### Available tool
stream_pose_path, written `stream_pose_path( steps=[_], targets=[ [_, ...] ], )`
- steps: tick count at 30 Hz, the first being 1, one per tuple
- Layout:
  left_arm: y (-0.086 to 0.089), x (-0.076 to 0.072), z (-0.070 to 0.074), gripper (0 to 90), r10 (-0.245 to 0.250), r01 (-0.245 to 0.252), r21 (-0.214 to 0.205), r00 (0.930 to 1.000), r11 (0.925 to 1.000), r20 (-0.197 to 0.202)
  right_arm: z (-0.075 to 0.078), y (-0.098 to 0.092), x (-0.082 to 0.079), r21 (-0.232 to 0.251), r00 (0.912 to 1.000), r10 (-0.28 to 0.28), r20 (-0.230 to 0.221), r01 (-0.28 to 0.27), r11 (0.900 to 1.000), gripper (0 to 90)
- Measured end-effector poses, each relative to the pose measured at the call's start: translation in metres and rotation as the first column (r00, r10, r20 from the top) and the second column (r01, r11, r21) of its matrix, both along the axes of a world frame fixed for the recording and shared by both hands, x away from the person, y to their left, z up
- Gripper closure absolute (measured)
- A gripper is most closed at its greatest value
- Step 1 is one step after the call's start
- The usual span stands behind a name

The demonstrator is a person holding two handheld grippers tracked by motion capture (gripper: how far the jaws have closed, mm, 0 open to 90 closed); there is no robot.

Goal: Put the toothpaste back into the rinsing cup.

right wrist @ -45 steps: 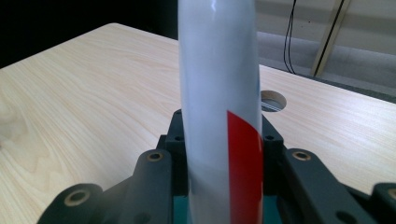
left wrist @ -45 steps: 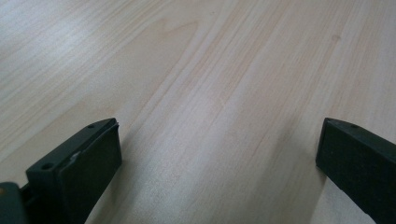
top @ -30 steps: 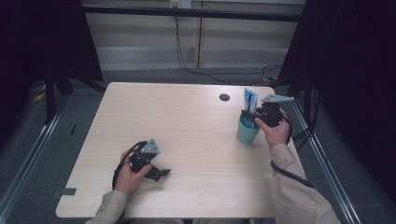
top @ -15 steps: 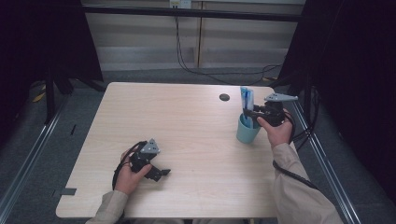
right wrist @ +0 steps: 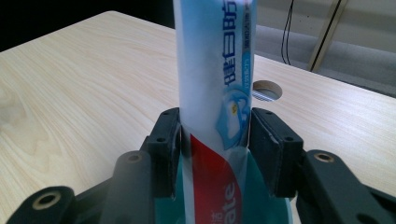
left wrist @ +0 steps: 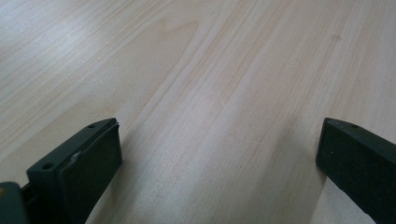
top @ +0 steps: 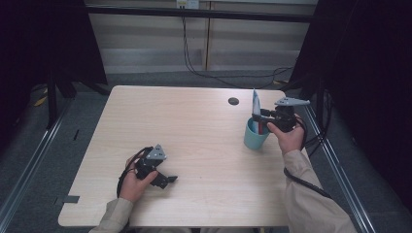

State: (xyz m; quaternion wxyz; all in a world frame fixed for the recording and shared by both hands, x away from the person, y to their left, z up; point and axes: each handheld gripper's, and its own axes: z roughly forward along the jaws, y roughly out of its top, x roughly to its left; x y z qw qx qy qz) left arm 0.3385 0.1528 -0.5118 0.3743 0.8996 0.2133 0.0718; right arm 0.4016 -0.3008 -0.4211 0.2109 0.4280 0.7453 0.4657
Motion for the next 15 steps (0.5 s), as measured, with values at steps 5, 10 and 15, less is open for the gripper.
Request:
stream_pose_path(
  steps=[5, 10, 15],
  targets=[
    [0.0000, 0.0000, 0.0000, 0.0, 0.000, 0.000, 0.000, 1.0000, 1.0000, 0.000, 0.0006, 0.0010, 0.0004, -0.005, 1.0000, 0.005, -0.007, -0.005, 1.0000, 51.7],
    [0.0000, 0.0000, 0.0000, 0.0, 0.000, 0.000, 0.000, 1.0000, 1.0000, 0.000, 0.0015, 0.0024, 0.0007, 0.001, 0.9999, 0.010, -0.009, -0.010, 0.9999, 48.6],
    [0.0000, 0.0000, 0.0000, 0.0, 0.000, 0.000, 0.000, 1.0000, 1.0000, 0.000, 0.0018, 0.0039, 0.0011, 0.006, 0.9996, 0.014, -0.026, -0.014, 0.9999, 42.2]
  ],
)
